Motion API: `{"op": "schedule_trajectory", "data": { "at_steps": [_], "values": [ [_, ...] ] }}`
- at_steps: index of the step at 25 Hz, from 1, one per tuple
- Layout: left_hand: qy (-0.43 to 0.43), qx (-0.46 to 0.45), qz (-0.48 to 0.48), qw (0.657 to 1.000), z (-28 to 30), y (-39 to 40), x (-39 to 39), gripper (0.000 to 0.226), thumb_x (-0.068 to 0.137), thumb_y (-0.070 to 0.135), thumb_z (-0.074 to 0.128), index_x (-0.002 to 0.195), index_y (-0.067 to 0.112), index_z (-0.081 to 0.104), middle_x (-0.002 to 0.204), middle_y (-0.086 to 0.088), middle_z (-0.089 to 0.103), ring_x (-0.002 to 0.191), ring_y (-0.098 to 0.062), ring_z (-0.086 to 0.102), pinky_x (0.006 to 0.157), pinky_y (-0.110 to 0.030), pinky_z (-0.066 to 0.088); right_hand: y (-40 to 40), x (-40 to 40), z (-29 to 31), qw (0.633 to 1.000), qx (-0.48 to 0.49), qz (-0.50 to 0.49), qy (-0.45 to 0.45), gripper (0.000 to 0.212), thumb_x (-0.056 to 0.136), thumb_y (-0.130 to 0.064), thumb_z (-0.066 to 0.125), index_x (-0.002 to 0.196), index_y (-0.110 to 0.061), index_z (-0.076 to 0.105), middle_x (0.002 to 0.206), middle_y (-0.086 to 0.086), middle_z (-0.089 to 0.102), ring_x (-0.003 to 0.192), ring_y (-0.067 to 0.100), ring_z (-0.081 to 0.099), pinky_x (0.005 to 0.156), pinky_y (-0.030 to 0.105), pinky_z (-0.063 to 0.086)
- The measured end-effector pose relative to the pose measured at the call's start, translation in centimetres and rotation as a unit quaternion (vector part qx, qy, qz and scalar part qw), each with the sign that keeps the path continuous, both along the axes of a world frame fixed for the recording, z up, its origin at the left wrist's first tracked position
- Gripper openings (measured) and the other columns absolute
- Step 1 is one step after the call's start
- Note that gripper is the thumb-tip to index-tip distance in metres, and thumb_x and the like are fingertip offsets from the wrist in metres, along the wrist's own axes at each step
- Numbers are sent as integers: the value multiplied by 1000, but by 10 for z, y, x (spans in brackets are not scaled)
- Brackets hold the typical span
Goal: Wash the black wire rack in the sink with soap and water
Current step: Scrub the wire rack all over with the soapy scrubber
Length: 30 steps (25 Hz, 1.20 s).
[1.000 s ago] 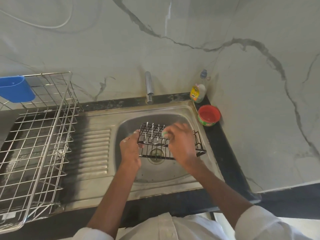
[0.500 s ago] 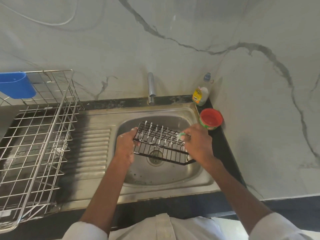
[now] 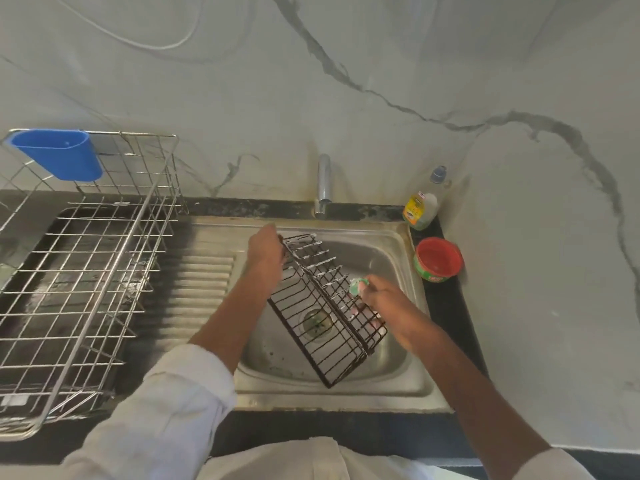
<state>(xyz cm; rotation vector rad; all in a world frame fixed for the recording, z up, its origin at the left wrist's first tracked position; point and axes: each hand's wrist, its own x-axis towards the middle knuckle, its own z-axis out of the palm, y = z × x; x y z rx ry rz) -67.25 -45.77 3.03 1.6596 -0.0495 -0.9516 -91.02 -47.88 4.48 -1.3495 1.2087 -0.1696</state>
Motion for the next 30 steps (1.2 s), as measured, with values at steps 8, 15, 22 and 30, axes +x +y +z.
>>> {"op": "schedule_trajectory", "data": {
  "at_steps": [8, 15, 22, 30],
  "values": [
    [172, -86, -101, 976, -3, 21, -75, 95, 96, 89, 32, 129, 12, 76, 126, -17, 76, 103, -31, 77, 100, -48, 58, 12, 42, -6, 984, -110, -124, -61, 19, 108, -40, 44, 110, -26, 56, 115, 6, 65, 100, 17, 64, 83, 36, 53],
    [248, -191, -115, 943, -2, 47, -80, 94, 101, 83, 14, 143, 21, 70, 141, -14, 69, 121, -30, 68, 102, -45, 56, 39, 36, 12, 892, -431, 34, 136, 16, 100, -16, 60, 115, -21, 57, 123, -2, 44, 114, 16, 41, 92, 30, 40],
    [242, -208, -103, 942, 6, 60, -67, 94, 100, 84, 16, 115, 11, 73, 100, -15, 79, 83, -26, 78, 68, -33, 60, 21, 86, 54, 848, -502, 111, 131, 12, 95, -19, 69, 104, -26, 72, 105, -9, 68, 103, 14, 59, 90, 35, 50],
    [274, -228, -131, 925, -5, 72, -54, 111, 92, 92, 7, 142, 12, 65, 132, -22, 73, 119, -39, 73, 92, -54, 62, 30, 91, 53, 915, -384, 68, 101, 14, 95, -23, 72, 107, -26, 78, 96, -9, 77, 79, 2, 67, 78, 23, 59]
  ]
}}
